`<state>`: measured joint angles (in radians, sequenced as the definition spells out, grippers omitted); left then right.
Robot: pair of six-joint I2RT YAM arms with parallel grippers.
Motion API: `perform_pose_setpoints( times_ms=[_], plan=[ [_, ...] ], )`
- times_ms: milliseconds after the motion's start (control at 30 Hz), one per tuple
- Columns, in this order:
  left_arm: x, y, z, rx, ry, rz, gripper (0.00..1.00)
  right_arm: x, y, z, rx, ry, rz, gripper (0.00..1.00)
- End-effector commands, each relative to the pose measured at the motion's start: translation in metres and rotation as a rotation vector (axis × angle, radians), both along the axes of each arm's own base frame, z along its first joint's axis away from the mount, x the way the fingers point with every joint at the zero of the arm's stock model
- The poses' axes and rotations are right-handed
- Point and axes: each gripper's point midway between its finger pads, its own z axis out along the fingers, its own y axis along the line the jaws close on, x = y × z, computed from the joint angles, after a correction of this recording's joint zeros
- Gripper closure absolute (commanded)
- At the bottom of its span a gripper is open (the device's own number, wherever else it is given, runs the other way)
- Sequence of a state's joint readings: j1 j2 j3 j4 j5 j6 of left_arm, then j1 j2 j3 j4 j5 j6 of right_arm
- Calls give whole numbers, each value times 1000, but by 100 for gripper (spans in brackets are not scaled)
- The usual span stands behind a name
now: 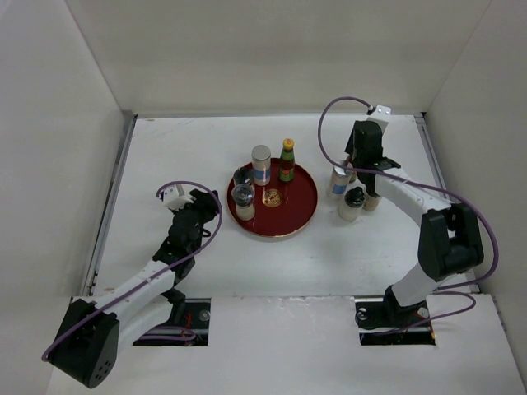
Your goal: Organize the condiment bottles
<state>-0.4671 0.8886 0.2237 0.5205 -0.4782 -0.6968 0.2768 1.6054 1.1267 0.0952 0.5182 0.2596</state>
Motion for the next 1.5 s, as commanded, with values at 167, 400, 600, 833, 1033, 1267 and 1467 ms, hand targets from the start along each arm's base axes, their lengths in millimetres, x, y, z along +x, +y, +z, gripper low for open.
perform_pose_setpoints(
  times_ms=[167, 400, 600, 833, 1033, 1267, 1467],
  plan=[
    [1, -1, 13, -28, -52, -2, 50, 10, -5, 43, -13, -130, -62, 75],
    [2, -1, 10, -27, -44, -4, 50, 11, 5, 134, 22, -324, -33, 78],
    [2, 0, 10, -28, -44, 1, 50, -7, 30, 186, 23, -432, 30, 78],
    [2, 1, 9, -31, -40, 5, 50, -36, 89, 188, 62, -459, 187, 78],
    [3, 2, 9, -37, -43, 8, 49, -67, 144, 157, 112, -405, 320, 78],
    [4, 0, 6, -42, -35, 8, 48, -87, 217, 144, 207, -388, 508, 78],
    [3, 2, 8, -45, -44, 12, 48, -88, 265, 128, 218, -365, 589, 78]
  ],
)
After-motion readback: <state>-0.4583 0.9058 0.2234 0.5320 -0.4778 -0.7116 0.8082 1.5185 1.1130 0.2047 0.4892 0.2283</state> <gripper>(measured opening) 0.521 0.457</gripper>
